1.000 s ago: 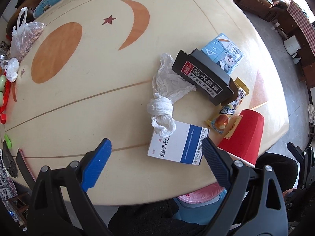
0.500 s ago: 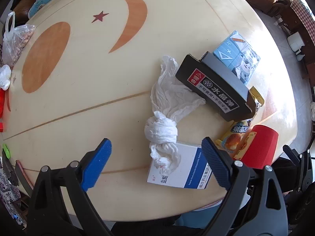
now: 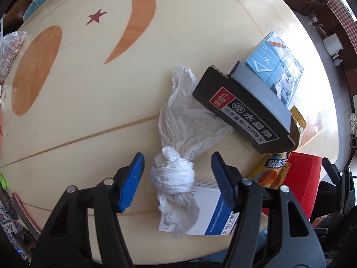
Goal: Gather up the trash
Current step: 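Grasp the crumpled plastic bag with the left tool while the right tool grasps the red cup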
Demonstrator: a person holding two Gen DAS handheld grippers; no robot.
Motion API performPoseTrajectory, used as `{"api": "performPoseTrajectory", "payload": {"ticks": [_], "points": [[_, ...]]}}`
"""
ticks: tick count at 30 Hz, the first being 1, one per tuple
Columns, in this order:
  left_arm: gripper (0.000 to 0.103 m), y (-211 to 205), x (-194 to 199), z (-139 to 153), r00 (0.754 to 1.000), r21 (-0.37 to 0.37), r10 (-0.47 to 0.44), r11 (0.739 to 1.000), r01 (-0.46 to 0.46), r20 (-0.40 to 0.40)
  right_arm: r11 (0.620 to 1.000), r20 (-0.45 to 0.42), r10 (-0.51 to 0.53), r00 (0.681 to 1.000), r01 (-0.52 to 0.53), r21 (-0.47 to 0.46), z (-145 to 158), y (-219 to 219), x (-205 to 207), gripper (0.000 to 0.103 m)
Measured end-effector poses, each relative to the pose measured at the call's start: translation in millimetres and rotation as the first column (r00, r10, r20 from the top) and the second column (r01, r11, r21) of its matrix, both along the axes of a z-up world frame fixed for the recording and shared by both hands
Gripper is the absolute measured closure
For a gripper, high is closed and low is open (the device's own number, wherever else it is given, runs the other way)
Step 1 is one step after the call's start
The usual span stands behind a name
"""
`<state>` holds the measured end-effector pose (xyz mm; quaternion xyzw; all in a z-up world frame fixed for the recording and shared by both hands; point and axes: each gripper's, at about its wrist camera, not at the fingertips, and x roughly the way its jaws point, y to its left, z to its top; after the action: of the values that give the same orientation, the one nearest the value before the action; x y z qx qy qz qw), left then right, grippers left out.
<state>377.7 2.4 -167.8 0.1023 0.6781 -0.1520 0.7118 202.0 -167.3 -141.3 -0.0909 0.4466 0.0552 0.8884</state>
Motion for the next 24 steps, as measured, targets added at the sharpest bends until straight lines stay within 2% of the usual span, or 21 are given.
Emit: {"api": "performPoseTrajectory", "payload": {"ticks": [2,5,9,12,17,24], "points": [[0.057,2,3,-6,1.0,-0.006,0.009,1.0,-0.01,-0.019,1.0,-0.018,-0.003,1.0,0.003,0.015,-4,-2,3,0.046],[0.068,4,8,-7,1.0,-0.01,0.018,1.0,-0.018,-0.014,1.0,-0.013,-0.006,1.0,0.006,0.024,-5,-5,3,0.069],[0.072,2,13,-2,1.0,-0.018,0.015,1.0,-0.015,-0.012,1.0,-0.014,-0.002,1.0,0.003,0.026,-5,-8,4,0.086],[0.073,-1,11,3,1.0,-0.003,0.013,1.0,-0.013,0.011,1.0,0.002,-0.003,1.0,0.003,0.022,-2,-8,3,0.092],[0.073,2,6,19,0.998,-0.008,0.027,1.0,-0.027,0.052,1.0,0.031,0.007,0.999,-0.008,0.009,10,-7,1,0.097],[0.073,6,-18,42,0.995,0.0,0.04,0.999,-0.04,0.09,1.0,0.025,0.005,1.0,-0.005,0.009,19,-7,-3,0.099]]}}
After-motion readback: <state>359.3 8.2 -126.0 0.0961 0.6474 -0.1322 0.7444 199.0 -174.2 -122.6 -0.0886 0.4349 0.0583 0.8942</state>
